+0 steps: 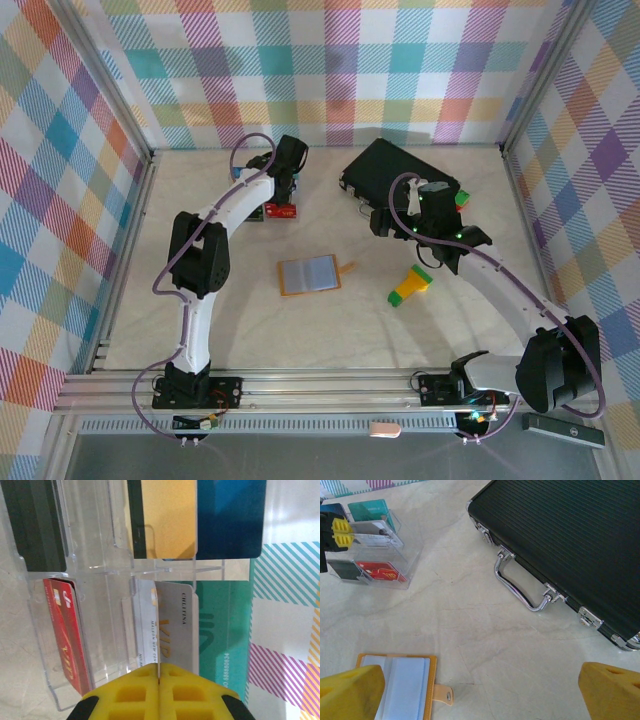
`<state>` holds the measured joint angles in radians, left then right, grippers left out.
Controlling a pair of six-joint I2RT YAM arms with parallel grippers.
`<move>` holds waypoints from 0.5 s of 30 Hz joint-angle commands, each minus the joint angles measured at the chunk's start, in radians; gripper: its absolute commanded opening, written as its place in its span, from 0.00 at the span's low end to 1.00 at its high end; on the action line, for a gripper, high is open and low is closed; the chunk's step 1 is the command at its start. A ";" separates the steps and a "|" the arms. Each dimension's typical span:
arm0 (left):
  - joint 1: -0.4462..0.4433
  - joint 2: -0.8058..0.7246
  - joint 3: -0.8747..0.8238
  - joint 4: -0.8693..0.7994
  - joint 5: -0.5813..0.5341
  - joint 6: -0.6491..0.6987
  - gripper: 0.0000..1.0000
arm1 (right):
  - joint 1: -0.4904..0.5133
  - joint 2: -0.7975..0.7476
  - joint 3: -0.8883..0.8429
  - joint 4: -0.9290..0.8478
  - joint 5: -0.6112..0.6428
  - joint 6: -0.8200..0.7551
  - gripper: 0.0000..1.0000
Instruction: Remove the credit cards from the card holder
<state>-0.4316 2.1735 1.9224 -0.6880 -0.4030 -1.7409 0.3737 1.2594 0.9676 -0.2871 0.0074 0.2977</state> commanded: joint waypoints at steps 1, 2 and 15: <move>-0.006 0.030 0.042 -0.041 -0.010 -0.027 0.00 | -0.007 -0.005 -0.001 -0.011 -0.007 -0.011 0.99; -0.006 0.033 0.044 -0.046 -0.009 -0.028 0.00 | -0.008 -0.005 -0.001 -0.012 -0.007 -0.011 0.99; -0.001 0.051 0.068 -0.028 -0.019 0.017 0.12 | -0.012 -0.003 -0.001 -0.012 -0.010 -0.009 0.99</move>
<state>-0.4316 2.2040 1.9495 -0.7052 -0.4057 -1.7416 0.3721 1.2594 0.9676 -0.2871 0.0074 0.2977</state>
